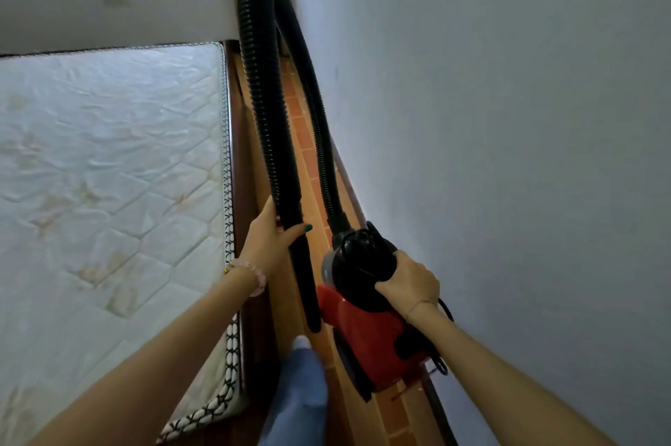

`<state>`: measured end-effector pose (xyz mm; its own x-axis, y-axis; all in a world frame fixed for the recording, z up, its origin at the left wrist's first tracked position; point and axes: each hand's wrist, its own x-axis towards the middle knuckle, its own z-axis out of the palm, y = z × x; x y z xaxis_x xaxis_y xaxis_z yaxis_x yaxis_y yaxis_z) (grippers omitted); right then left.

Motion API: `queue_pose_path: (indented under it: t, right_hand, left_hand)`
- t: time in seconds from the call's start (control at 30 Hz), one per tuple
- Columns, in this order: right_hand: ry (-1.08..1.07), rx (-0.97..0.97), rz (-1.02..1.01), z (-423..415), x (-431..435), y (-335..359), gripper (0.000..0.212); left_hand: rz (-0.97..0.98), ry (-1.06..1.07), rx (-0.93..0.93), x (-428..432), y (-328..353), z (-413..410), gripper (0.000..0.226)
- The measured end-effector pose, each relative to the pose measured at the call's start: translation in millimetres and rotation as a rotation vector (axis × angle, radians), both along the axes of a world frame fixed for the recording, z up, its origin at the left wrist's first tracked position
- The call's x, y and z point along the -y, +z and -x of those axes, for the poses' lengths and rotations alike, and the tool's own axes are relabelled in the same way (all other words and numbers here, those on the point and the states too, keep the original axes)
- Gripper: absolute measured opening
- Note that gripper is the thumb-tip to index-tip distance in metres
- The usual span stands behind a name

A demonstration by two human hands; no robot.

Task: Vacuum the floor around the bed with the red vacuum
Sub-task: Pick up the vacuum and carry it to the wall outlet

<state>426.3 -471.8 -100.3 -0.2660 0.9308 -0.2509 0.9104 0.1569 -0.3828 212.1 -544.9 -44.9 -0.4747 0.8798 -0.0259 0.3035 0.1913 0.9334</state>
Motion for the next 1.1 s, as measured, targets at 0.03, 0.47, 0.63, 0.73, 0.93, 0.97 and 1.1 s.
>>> queue_pose_path:
  t: [0.03,0.47,0.63,0.73,0.93,0.97,1.1]
  right_hand:
    - [0.006,0.003,0.002,13,-14,-2,0.040]
    - [0.020,0.012,-0.014,191,-193,10,0.042]
    - [0.037,0.005,-0.032,256,-266,11,0.040]
    - [0.046,-0.007,-0.022,293,-313,5,0.040]
    - [0.095,0.002,-0.004,371,-420,-6,0.040]
    - [0.103,-0.001,0.003,384,-439,-6,0.041]
    - [0.161,0.010,0.004,434,-511,0,0.043]
  left_hand:
    - [0.005,0.001,0.003,-13,-2,12,0.048]
    - [0.011,-0.012,-0.019,-179,12,189,0.047]
    - [0.029,0.008,-0.016,-235,10,242,0.047]
    - [0.043,0.041,-0.035,-270,3,277,0.049]
    - [0.084,0.143,-0.058,-364,-5,344,0.048]
    - [0.085,0.157,-0.065,-383,-3,355,0.049]
    - [0.067,0.211,-0.059,-452,6,402,0.047]
